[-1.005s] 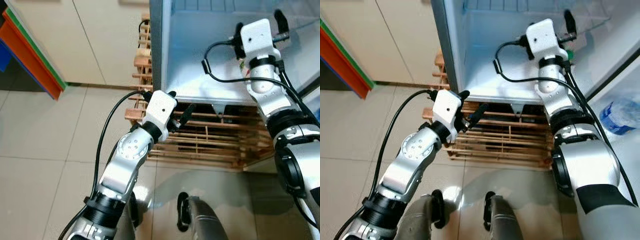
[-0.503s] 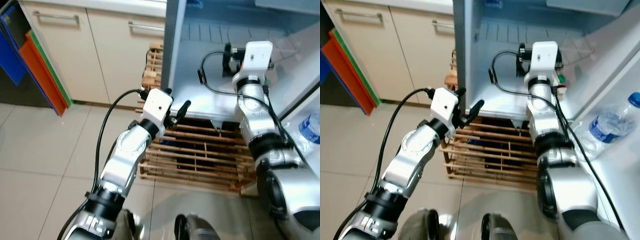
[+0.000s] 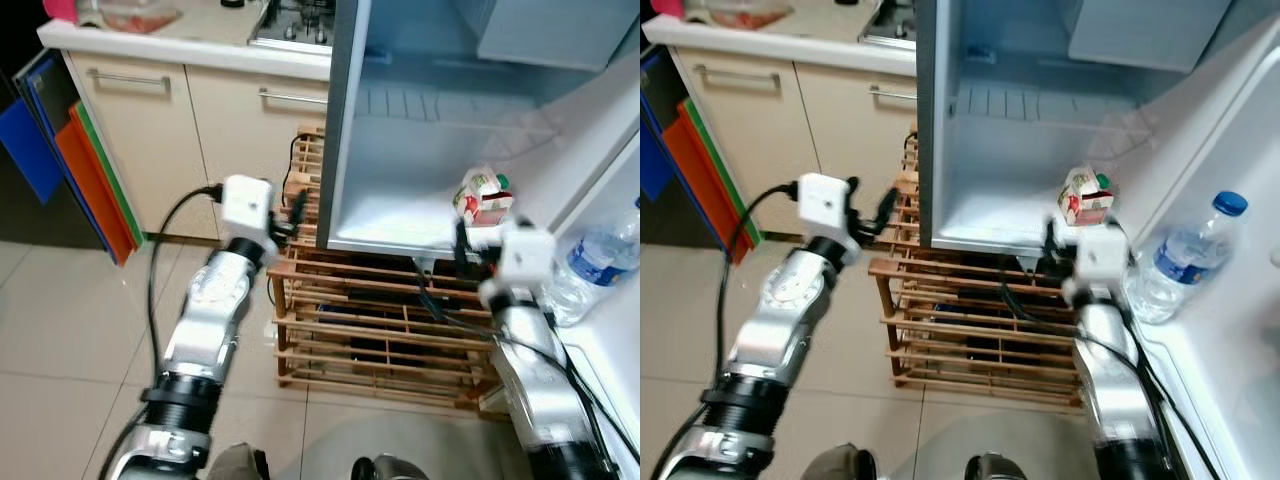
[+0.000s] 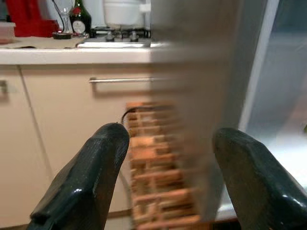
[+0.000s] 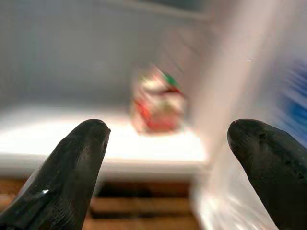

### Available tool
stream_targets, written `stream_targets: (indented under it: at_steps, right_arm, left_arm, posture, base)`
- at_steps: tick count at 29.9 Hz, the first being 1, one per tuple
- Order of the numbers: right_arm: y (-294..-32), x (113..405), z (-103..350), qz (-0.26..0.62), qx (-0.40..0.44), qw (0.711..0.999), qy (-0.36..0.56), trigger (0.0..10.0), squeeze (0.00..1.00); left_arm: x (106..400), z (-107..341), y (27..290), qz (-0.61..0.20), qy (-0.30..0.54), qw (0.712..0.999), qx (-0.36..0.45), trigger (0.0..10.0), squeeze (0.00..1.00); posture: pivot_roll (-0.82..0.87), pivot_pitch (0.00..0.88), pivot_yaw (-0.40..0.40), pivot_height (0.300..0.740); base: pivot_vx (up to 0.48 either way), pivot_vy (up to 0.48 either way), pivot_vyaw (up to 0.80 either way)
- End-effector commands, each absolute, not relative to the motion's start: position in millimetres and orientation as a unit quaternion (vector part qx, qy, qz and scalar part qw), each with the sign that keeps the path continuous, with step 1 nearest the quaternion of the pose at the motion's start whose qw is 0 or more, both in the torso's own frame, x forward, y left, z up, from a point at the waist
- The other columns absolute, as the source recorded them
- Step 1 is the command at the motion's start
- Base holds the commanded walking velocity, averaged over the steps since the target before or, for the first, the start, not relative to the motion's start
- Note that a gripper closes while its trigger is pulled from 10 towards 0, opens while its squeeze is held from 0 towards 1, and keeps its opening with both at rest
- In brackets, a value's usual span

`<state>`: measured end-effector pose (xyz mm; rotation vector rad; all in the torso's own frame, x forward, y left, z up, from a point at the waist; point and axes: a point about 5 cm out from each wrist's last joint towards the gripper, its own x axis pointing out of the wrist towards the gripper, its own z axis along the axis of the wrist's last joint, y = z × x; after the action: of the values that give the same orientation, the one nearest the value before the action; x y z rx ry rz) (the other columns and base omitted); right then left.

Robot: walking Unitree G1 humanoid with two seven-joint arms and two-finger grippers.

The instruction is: Restocking fridge

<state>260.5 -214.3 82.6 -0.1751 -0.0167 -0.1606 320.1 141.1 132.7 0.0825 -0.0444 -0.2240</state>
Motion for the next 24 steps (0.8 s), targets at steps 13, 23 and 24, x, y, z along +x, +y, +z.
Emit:
stream_targets:
  at_steps: [13,23,24]
  right_arm:
    - [-194.2,246.8,75.8,-0.015,-0.062,0.998,-0.011,10.0,0.00]
    - [-196.8,249.9,75.5,-0.018,-0.068,0.997,-0.013,10.0,0.00]
    - [-196.8,249.9,75.5,-0.018,-0.068,0.997,-0.013,10.0,0.00]
  left_arm:
    - [290.4,114.8,136.2,-0.119,-0.016,0.991,0.064,10.0,0.00]
    - [295.9,114.3,126.5,-0.131,-0.005,0.989,0.061,10.0,0.00]
    - [295.9,114.3,126.5,-0.131,-0.005,0.989,0.061,10.0,0.00]
  posture:
    - [0.00,0.014,-0.018,0.740]
    - [-0.04,0.013,-0.015,0.740]
    - [-0.04,0.013,-0.015,0.740]
  base:
    - [0.000,0.000,0.00]
    - [-0.224,0.000,0.00]
    - [-0.319,0.000,0.00]
